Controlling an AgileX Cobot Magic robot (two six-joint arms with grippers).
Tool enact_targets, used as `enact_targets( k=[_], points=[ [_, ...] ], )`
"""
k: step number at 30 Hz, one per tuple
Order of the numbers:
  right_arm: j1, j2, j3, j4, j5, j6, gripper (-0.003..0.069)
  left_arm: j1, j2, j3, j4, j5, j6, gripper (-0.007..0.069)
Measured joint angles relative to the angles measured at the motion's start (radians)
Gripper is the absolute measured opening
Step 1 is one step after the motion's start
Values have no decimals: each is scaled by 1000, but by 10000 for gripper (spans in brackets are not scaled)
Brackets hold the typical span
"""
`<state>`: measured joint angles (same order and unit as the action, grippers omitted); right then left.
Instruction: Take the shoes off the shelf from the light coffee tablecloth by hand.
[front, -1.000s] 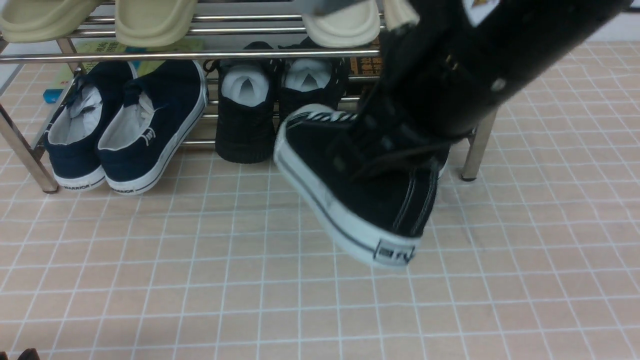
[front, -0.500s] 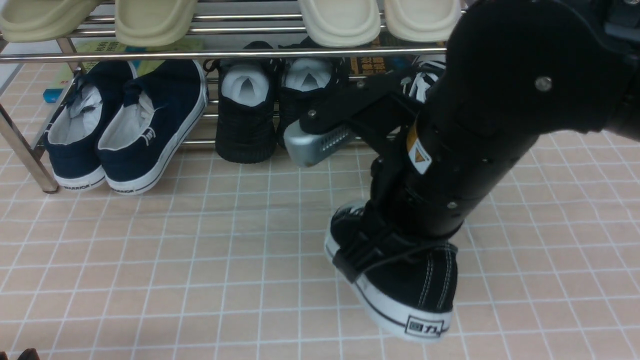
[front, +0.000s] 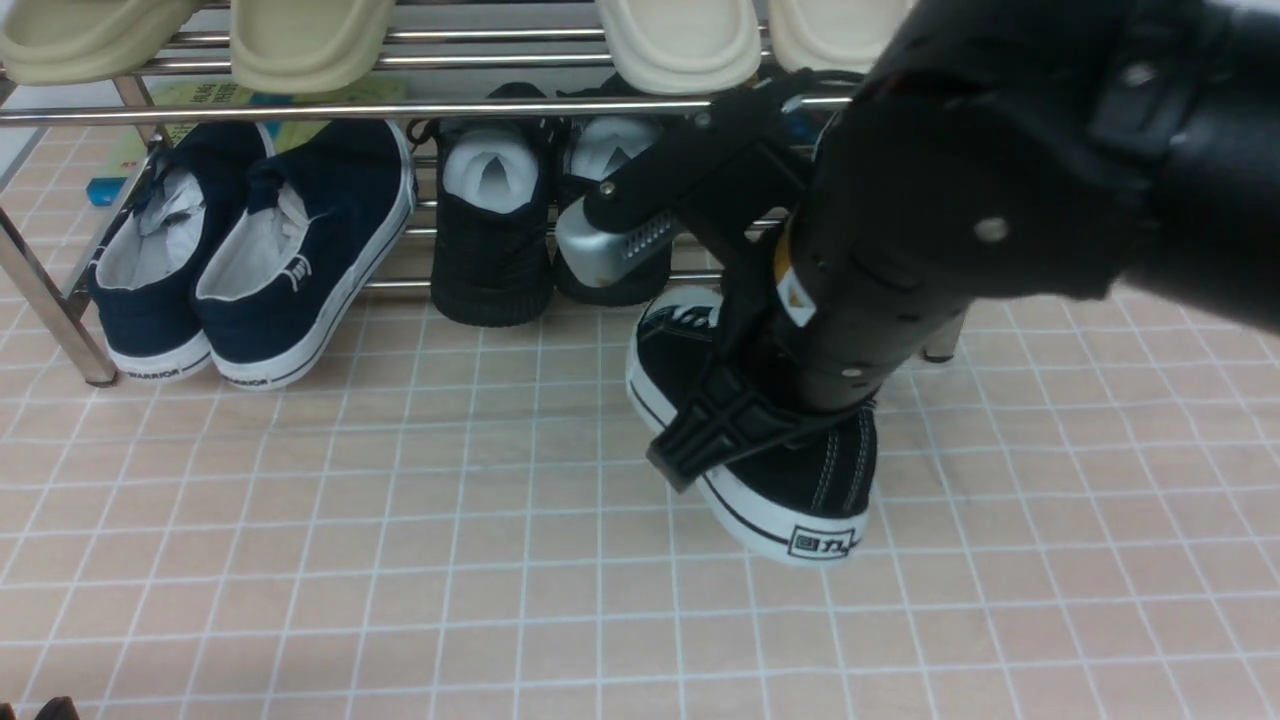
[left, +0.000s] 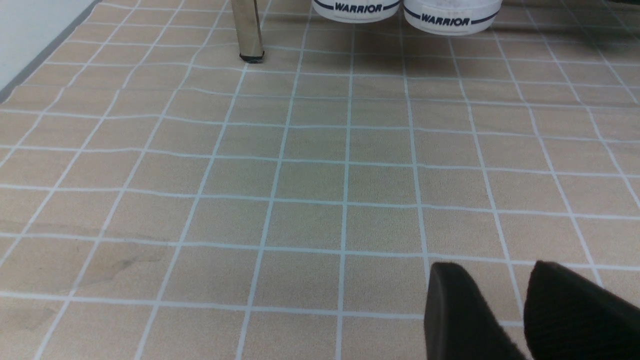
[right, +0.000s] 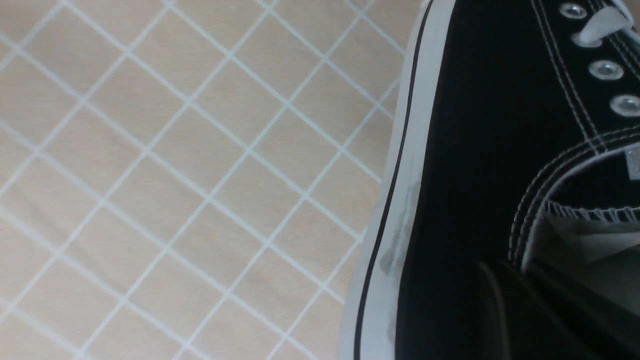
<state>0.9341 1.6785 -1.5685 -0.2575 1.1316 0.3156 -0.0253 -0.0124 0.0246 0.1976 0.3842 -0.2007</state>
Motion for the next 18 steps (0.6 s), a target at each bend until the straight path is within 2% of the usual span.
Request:
enact_targets(
  k=[18],
  points=[
    [0,117,0,-67,-12,134,17,0,0,0,0,0,0,239]
  ],
)
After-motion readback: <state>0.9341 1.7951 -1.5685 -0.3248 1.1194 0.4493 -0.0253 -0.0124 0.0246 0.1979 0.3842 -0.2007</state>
